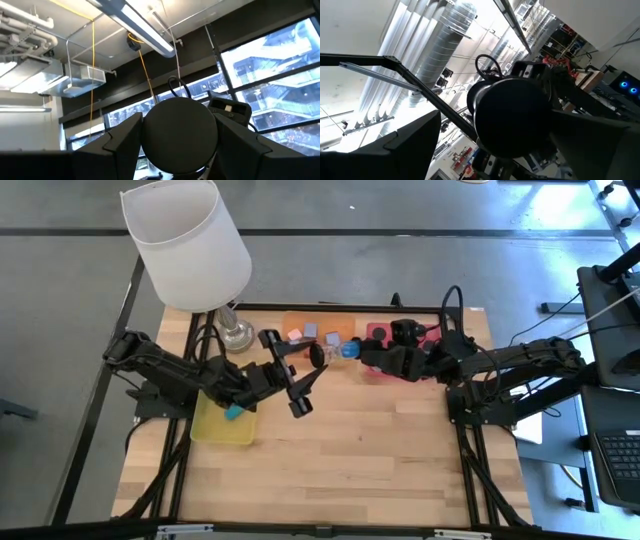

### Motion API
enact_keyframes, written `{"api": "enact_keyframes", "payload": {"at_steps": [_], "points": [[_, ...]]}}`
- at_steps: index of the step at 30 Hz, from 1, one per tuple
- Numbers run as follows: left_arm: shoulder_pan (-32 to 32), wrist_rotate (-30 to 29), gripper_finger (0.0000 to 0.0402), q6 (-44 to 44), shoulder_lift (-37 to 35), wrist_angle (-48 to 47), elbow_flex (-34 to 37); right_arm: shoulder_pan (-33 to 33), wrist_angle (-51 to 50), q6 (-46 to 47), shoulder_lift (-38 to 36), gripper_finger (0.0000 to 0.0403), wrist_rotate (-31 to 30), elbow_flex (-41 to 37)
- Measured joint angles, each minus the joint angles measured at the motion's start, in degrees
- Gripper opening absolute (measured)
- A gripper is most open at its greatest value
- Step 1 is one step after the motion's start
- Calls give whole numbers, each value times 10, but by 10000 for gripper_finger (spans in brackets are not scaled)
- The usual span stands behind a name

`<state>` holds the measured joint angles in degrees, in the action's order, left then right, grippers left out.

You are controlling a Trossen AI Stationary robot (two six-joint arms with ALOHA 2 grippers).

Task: Pick & Place Office items
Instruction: Put the blue hourglass into the pink bin

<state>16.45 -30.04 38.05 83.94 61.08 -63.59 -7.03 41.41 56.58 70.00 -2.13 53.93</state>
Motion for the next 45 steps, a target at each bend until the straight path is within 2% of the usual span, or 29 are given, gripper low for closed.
{"api": "enact_keyframes", "payload": {"at_steps": [6, 11, 31, 36, 40, 45], "points": [[-4, 1, 213, -9, 0, -9, 0, 0, 1, -3, 0, 356, 0, 0], [-4, 1, 213, -9, 0, -9, 0, 0, 1, -4, 0, 340, 0, 0], [-4, 11, 213, -9, 0, -11, 0, 0, -7, -4, 0, 218, 0, 0], [-4, 17, 221, -10, 0, -11, 0, 0, -9, -4, 0, 219, 2, 0], [-5, 26, 236, -43, 0, -11, 0, 0, -11, -2, 0, 227, 2, 0], [-4, 29, 262, -73, 0, -12, 0, 0, -16, -2, 0, 216, 2, 0]]}}
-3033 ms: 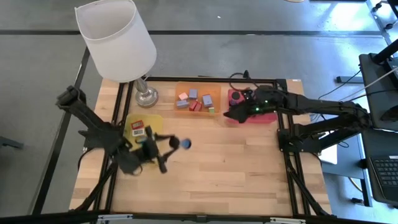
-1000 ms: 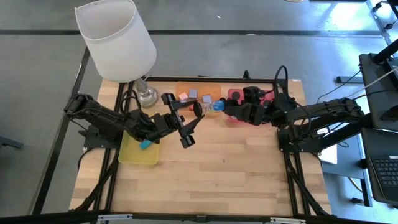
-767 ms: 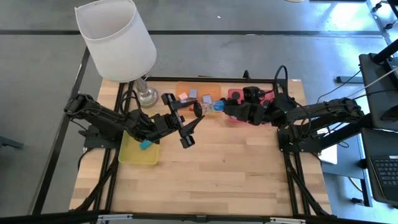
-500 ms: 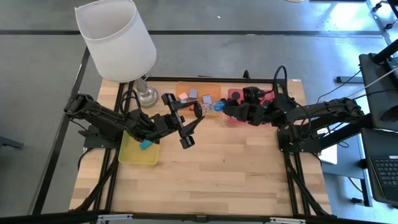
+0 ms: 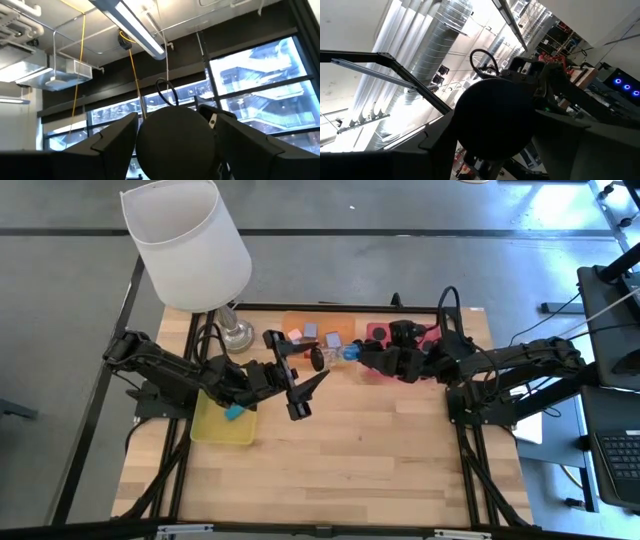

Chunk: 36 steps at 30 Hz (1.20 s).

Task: Pick & Place Office items
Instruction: Put the blue hourglass into the pink bin

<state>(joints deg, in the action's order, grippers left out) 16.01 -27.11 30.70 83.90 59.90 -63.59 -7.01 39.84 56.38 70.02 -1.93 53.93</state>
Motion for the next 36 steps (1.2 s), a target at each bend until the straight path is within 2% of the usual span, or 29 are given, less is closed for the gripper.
{"api": "enact_keyframes", "payload": {"at_steps": [6, 11, 15, 20, 29, 36], "points": [[0, -15, 285, -14, 0, 39, 0, 8, -20, 0, 0, 220, 0, 0], [0, -22, 289, 5, 0, 99, 0, 38, -87, 0, 0, 220, 11, 0], [8, -45, 290, -6, -6, 112, 0, 75, -198, -2, 0, 220, 26, 0], [35, -103, 288, -24, -9, 108, 0, 126, -372, -30, -5, 220, 26, 0], [97, -203, 287, -25, -9, 106, 0, 239, -620, -116, -23, 220, 24, 0], [131, -292, 286, 18, -9, 106, 0, 317, -748, -192, -61, 220, 20, 0]]}}
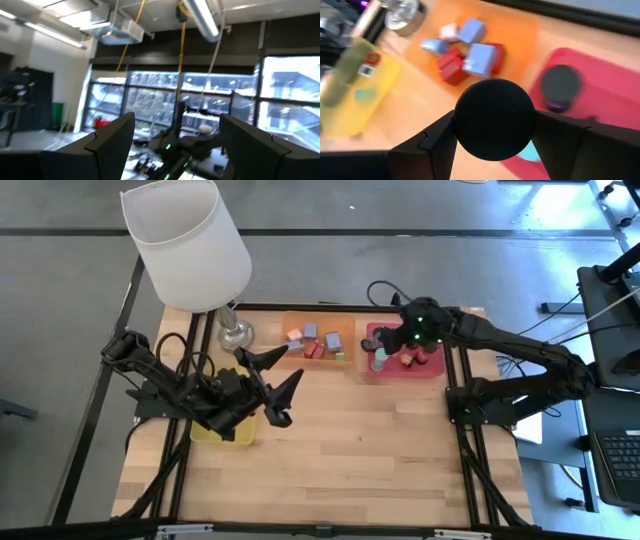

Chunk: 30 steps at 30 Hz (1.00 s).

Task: Pick & Place Office items
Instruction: Put the blue hourglass into the pink bin

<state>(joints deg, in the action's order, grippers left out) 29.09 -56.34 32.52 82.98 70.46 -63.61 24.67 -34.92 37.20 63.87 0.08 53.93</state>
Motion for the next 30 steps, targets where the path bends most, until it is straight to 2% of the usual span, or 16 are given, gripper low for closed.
{"api": "enact_keyframes", "payload": {"at_steps": [6, 10, 16, 21, 30], "points": [[2, -63, 287, 2, 0, 0, 0, 62, -70, -57, -46, 220, -8, 0], [-7, -82, 285, -3, 0, 0, 0, 98, -121, -94, -66, 220, -11, 0], [-22, -86, 287, -27, 0, -6, 0, 125, -183, -138, -69, 220, -84, 0], [-35, -86, 286, -49, 0, -32, 0, 131, -182, -143, -55, 220, -116, 0], [-71, -86, 285, -48, 0, -61, 0, 131, -165, -141, 32, 220, -117, 0]]}}
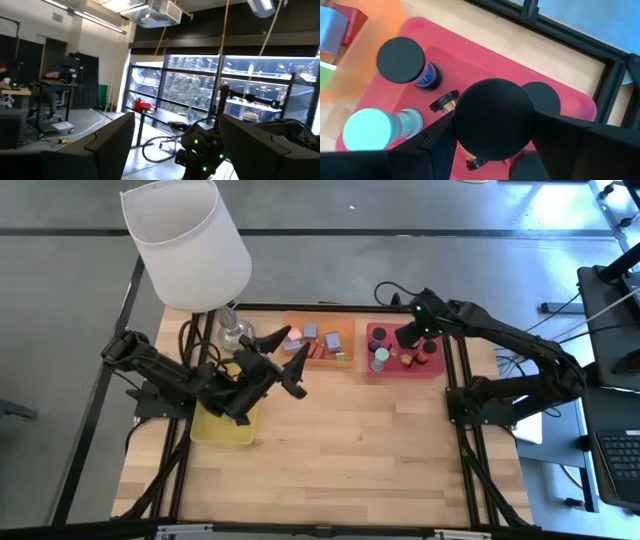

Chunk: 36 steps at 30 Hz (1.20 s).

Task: Pick & Place Office items
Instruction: Put the blue hourglass into the pink bin

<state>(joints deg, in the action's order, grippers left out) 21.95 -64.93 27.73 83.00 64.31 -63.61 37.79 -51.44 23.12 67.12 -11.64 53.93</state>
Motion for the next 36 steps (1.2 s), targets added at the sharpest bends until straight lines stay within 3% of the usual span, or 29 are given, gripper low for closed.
{"api": "enact_keyframes", "payload": {"at_steps": [6, 13, 22, 30, 36], "points": [[-22, 0, 286, 27, 0, 0, 0, 0, 35, 2, 43, 220, -2, 0], [-39, 0, 287, 70, 0, -1, 0, 0, 56, 2, 90, 220, -49, 0], [-52, 0, 286, 96, 0, -3, 0, 0, 79, 2, 155, 220, -49, 0], [-60, 0, 285, 96, 0, -3, 0, 0, 95, 0, 171, 222, -45, 1], [-60, 0, 287, 96, 0, -3, 0, 0, 90, -1, 174, 251, -36, 0]]}}
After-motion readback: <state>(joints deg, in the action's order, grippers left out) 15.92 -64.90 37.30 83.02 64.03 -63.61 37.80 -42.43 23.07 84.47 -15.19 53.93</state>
